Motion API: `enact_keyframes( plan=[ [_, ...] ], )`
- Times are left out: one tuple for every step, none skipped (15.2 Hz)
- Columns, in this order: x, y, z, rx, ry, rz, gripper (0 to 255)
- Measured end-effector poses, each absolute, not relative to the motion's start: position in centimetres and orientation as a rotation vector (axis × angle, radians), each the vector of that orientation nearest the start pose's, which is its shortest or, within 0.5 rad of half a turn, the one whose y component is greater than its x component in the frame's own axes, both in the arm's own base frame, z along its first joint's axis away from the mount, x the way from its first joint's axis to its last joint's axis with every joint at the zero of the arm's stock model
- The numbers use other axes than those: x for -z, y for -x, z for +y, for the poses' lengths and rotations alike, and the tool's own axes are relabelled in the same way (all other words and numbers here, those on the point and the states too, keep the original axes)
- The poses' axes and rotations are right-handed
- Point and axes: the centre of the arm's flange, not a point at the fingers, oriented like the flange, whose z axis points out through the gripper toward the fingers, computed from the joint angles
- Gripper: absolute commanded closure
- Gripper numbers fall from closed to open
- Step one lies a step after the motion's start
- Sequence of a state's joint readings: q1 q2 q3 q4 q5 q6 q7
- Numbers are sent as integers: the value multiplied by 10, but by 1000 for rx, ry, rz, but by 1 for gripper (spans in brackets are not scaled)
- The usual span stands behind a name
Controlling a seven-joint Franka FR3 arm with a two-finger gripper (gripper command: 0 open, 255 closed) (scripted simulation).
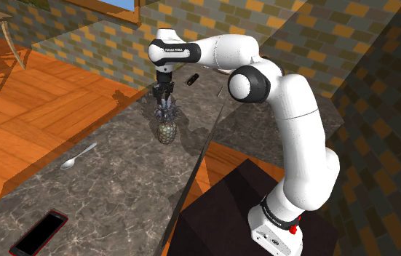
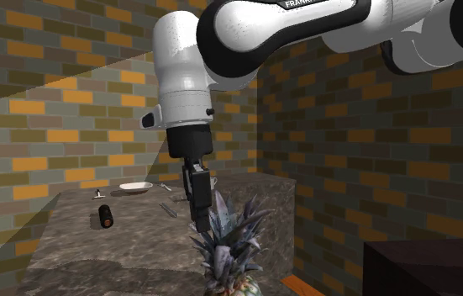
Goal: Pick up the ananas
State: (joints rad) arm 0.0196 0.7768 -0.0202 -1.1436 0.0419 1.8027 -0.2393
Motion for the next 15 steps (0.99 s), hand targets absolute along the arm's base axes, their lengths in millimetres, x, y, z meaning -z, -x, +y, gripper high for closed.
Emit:
enact_keyframes(
  plan=[
    [-330,-744,7,-176,3076,-358,255],
    [-330,-744,7,-176,3076,-358,255],
    [-330,-744,7,-176,3076,-358,255],
    [-330,-744,7,-176,3076,-358,255],
    [-330,-744,7,-176,3076,-358,255],
    [-330,-744,7,-176,3076,-358,255],
    [-330,-744,7,-176,3076,-358,255],
    [-331,-744,7,-180,3076,-358,255],
    [-335,-744,7,-182,3076,-358,255],
    [-339,-743,8,-183,3076,-358,255],
    [-343,-743,7,-183,3075,-358,255],
    [-349,-743,7,-184,3075,-358,255],
    [-354,-743,6,-184,3075,-358,255],
    [-359,-743,8,-184,3076,-357,255],
    [-365,-742,7,-184,3075,-358,255]
  ],
)
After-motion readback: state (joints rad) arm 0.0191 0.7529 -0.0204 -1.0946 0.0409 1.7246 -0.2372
